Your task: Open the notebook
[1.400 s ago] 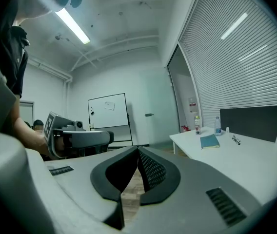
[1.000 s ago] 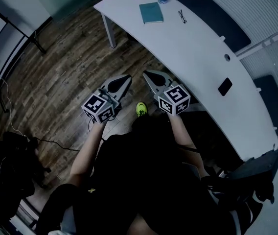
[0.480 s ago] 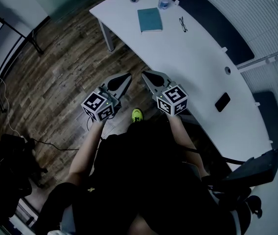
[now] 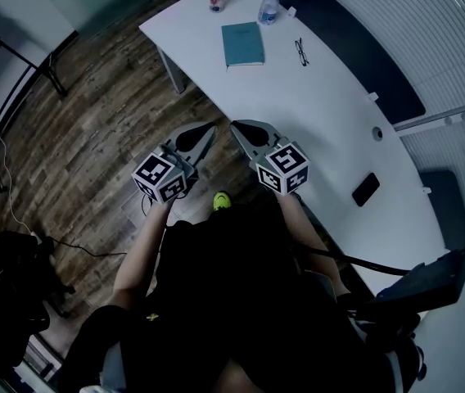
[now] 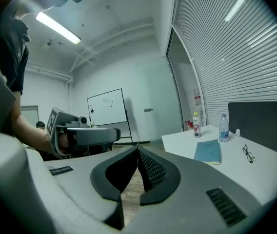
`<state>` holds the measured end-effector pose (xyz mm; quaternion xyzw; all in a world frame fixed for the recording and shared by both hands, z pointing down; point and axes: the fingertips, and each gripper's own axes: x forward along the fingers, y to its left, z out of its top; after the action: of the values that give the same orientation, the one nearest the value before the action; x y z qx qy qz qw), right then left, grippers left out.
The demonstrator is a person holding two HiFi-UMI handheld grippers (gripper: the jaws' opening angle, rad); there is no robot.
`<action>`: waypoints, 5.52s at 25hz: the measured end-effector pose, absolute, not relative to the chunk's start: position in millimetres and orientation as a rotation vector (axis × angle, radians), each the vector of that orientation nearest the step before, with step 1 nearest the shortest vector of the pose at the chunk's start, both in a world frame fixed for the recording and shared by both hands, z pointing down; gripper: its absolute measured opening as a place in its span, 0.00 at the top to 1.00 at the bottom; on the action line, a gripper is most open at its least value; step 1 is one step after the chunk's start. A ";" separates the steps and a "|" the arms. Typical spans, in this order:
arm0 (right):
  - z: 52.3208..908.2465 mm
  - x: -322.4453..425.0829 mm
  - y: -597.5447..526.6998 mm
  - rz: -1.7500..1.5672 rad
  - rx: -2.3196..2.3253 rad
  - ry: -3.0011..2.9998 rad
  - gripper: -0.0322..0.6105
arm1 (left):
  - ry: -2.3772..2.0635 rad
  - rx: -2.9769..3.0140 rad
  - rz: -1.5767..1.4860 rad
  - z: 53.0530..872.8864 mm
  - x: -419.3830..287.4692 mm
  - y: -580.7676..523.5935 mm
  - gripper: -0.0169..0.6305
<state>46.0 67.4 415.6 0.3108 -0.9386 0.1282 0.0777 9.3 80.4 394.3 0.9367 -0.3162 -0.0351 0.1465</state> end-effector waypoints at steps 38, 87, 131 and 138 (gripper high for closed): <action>442.1 34.2 -106.2 0.524 1.148 -2.684 0.94 | -0.793 2.695 -0.117 417.9 2.0 -104.3 0.96; 546.6 71.9 -233.7 0.669 1.233 -2.403 0.70 | -0.666 2.625 -0.043 508.4 23.6 -211.4 0.87; 671.7 144.7 -262.5 1.018 1.241 -2.119 0.40 | -0.751 2.472 -0.044 577.2 52.0 -229.3 0.75; 674.9 150.5 -264.5 1.009 1.256 -2.100 0.51 | -0.761 2.464 -0.049 579.8 50.5 -227.7 0.75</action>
<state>150.5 -264.5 674.9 0.4602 -0.7692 0.3696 0.2451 50.5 -227.7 579.8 0.9178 -0.2834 -0.0183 0.2775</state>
